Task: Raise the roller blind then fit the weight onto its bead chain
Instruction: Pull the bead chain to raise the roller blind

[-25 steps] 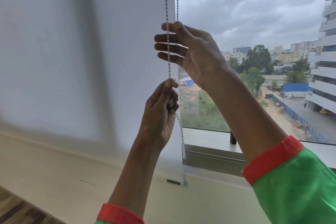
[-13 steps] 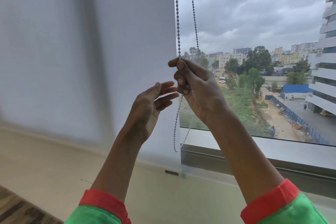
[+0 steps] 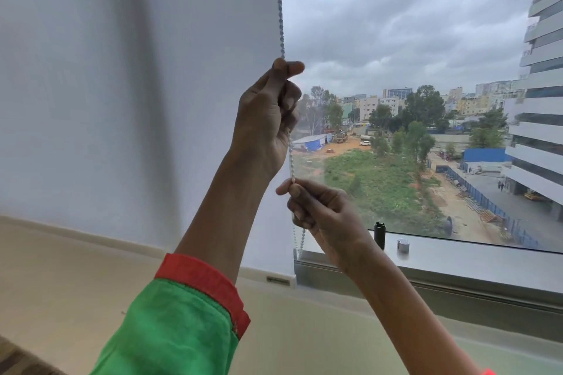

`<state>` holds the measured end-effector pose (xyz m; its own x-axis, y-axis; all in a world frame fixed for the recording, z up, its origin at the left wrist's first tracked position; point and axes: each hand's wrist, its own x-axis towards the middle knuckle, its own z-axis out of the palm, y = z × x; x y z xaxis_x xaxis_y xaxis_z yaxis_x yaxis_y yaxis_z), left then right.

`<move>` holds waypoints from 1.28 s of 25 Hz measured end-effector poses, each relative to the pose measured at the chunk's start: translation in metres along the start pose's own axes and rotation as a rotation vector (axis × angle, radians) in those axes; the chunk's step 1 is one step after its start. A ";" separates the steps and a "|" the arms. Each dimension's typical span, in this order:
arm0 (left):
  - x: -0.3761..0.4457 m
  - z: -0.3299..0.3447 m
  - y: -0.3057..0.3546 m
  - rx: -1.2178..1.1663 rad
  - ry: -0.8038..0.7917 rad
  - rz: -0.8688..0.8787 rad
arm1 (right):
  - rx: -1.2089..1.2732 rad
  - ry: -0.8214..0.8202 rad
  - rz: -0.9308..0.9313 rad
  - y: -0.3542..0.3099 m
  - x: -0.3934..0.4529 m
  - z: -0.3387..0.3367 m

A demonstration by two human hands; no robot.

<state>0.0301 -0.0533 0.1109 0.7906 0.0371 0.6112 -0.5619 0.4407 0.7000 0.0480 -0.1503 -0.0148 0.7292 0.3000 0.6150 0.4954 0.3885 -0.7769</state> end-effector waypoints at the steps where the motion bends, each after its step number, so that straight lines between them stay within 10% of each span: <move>1: -0.002 0.000 -0.002 0.000 0.014 0.003 | -0.037 -0.016 0.022 -0.002 0.001 -0.002; 16: -0.057 -0.039 -0.048 0.086 0.075 0.005 | 0.107 0.011 -0.019 -0.121 0.094 0.041; 24: -0.067 -0.057 -0.058 0.374 -0.043 -0.155 | 0.069 0.046 -0.119 -0.083 0.072 0.026; 32: -0.006 -0.039 -0.013 0.147 0.000 -0.106 | 0.005 0.083 -0.070 -0.048 0.026 0.008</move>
<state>0.0424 -0.0238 0.0839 0.8474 -0.0030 0.5309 -0.5047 0.3057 0.8074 0.0390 -0.1541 0.0395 0.7295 0.1987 0.6544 0.5444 0.4105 -0.7315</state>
